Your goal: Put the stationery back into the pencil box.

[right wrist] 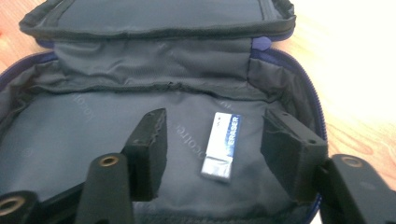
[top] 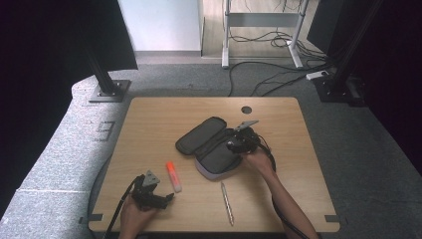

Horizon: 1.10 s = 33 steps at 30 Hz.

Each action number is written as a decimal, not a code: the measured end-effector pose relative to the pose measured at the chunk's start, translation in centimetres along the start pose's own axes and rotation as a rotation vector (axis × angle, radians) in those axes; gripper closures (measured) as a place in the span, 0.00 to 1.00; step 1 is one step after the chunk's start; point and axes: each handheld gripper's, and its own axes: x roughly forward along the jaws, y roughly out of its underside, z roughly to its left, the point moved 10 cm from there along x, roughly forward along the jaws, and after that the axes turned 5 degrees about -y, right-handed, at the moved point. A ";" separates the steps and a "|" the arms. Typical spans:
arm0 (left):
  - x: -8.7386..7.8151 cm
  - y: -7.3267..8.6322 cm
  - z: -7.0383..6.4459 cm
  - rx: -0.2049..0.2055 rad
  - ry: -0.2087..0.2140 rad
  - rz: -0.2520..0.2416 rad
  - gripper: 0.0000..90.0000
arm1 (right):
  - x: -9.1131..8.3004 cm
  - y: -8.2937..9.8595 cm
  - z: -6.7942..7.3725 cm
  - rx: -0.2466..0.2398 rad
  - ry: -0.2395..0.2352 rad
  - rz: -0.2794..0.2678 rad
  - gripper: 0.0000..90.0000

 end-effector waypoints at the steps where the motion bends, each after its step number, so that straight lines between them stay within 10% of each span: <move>1: 0.0 0.0 0.0 0.000 0.000 0.000 0.00 | -0.1 0.0 0.2 0.001 -0.005 -0.002 0.41; 33: 0.0 0.0 0.0 -0.001 0.001 -0.001 0.00 | -4.2 0.6 5.0 -0.067 -0.060 -0.047 0.32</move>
